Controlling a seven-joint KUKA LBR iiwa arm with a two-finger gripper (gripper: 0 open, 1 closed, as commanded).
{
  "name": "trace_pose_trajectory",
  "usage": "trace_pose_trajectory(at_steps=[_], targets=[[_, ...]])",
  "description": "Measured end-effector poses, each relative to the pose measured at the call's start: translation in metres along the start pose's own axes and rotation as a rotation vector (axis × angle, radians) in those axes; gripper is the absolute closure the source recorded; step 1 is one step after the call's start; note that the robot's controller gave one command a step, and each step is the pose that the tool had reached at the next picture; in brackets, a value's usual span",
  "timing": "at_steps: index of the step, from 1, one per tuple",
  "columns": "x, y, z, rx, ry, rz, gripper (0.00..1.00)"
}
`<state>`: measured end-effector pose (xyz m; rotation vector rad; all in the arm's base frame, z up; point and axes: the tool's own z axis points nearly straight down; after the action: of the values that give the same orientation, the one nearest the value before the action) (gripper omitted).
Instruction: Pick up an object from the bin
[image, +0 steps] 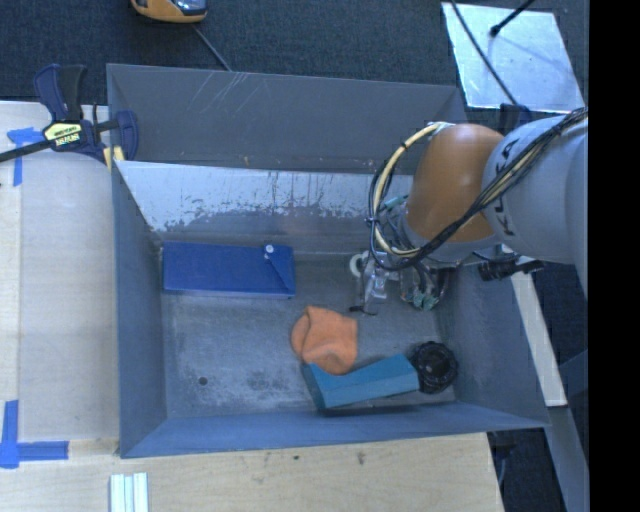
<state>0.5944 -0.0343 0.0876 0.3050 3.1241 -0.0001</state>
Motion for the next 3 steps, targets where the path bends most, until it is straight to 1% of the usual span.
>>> trace_pose_trajectory(at_steps=[1, 2, 3], targets=[[0.000, 0.000, 0.000, 0.000, 0.000, -0.001, 0.00], [0.000, 0.000, 0.000, 0.000, 0.000, -0.001, 0.00], [0.034, -0.006, 0.017, 0.000, 0.001, 0.194, 1.00]])
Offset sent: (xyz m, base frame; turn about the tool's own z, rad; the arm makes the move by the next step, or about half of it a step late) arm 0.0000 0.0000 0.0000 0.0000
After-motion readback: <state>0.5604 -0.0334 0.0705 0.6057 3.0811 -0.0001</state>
